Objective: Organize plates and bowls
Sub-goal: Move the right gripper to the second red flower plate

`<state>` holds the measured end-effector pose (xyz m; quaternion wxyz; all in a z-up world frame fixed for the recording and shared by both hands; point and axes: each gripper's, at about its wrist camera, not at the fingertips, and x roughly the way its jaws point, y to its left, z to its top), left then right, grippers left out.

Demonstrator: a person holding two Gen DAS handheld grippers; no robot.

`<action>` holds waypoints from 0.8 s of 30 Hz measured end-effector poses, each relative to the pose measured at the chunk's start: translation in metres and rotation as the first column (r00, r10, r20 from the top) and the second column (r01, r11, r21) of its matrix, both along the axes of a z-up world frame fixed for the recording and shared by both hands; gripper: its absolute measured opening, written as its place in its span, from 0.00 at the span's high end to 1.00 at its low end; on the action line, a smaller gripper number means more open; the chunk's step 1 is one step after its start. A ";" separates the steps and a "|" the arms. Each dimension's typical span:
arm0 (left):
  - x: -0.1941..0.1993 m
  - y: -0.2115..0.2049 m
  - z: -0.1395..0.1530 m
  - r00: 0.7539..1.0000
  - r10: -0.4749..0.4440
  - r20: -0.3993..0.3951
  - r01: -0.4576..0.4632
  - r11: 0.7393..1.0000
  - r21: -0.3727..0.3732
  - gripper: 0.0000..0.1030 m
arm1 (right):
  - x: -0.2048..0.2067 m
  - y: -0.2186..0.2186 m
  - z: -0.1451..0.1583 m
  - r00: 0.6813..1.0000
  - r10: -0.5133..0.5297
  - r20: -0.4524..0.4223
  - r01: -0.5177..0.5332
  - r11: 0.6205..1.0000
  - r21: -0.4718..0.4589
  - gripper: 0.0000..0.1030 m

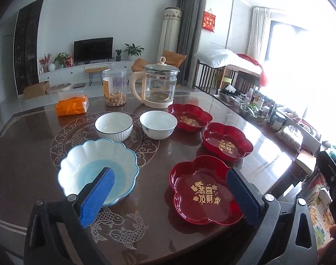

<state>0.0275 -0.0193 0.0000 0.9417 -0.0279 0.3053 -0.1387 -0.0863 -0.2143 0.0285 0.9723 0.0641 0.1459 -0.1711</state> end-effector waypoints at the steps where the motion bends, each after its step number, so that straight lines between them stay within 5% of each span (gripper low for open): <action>1: -0.002 0.000 -0.001 1.000 0.002 -0.001 -0.002 1.000 0.012 0.02 | -0.001 0.001 0.002 1.000 0.000 0.008 0.000 1.000 -0.013 0.24; 7: -0.013 -0.001 -0.006 1.000 -0.003 0.009 0.003 0.998 0.060 0.02 | -0.005 0.001 -0.005 1.000 0.006 0.024 -0.006 1.000 0.014 0.24; 12: -0.005 0.001 -0.009 0.998 0.005 -0.061 0.000 0.997 0.075 0.02 | -0.009 -0.002 -0.005 0.997 -0.014 0.071 0.014 1.000 -0.002 0.24; 16: 0.003 0.009 -0.014 0.987 -0.049 -0.156 0.045 0.999 -0.025 0.02 | -0.009 -0.005 -0.006 0.998 -0.014 0.068 0.014 1.000 0.007 0.24; 19: 0.014 0.011 -0.025 0.955 -0.097 -0.279 0.073 0.993 -0.094 0.02 | -0.007 -0.005 -0.008 0.998 -0.007 0.057 0.007 1.000 0.014 0.24; 24: 0.012 0.014 -0.028 0.954 -0.084 -0.287 0.061 0.994 -0.088 0.02 | -0.008 -0.005 -0.010 0.998 0.011 0.060 -0.013 1.000 0.028 0.24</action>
